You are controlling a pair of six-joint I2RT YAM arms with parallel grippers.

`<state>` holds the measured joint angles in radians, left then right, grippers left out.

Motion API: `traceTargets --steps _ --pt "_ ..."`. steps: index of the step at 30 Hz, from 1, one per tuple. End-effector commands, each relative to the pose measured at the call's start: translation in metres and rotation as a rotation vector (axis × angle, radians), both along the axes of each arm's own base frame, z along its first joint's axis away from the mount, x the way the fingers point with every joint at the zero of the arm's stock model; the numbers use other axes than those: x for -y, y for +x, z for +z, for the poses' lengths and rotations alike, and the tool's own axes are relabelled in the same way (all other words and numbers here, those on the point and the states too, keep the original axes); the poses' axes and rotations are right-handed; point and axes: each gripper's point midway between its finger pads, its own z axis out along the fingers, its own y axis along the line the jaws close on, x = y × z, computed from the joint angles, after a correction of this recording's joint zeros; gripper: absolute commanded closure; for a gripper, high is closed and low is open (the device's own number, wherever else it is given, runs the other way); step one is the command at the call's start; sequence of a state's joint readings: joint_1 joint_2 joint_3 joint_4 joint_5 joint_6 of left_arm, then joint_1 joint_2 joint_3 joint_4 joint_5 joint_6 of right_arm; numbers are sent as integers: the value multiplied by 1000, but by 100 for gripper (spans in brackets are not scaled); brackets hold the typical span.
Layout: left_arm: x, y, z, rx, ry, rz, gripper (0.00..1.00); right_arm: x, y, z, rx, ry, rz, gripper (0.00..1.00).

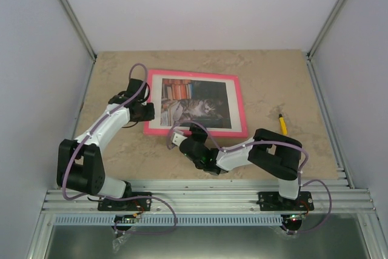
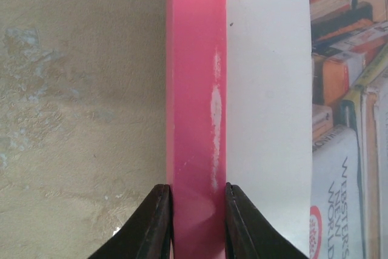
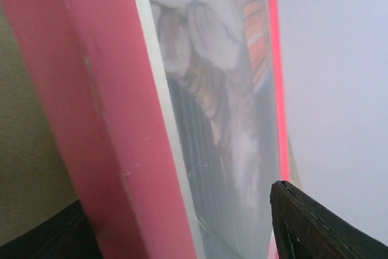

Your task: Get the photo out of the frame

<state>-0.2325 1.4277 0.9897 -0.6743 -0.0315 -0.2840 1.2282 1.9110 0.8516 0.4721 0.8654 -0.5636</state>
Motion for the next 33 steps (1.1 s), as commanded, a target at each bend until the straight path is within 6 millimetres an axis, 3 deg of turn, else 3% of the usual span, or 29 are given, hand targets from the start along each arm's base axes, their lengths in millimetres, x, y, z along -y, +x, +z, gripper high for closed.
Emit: traceTargets --steps 1,7,13,17,20,23,25,29,31,33 --pt "12 15 28 112 -99 -15 95 5 3 22 122 21 -46 35" --pt "7 16 29 116 -120 0 93 14 3 38 184 9 -52 55" --pt "0 19 36 136 -167 20 89 17 2 65 220 34 -40 82" --pt "-7 24 52 193 -220 39 73 19 0 87 243 56 -30 94" --pt "-14 26 75 273 -245 57 60 20 -1 104 253 83 -22 99" --pt "-21 25 105 390 -249 73 54 21 -3 123 257 117 -10 100" --pt "-31 21 126 473 -226 109 39 23 -5 134 257 136 -1 99" --pt "-55 2 176 692 -189 204 24 27 -8 160 232 217 16 99" --pt "-67 -14 204 819 -170 251 24 28 -9 174 207 273 32 100" --pt "-76 -28 217 889 -155 291 21 31 -9 187 186 329 40 100"
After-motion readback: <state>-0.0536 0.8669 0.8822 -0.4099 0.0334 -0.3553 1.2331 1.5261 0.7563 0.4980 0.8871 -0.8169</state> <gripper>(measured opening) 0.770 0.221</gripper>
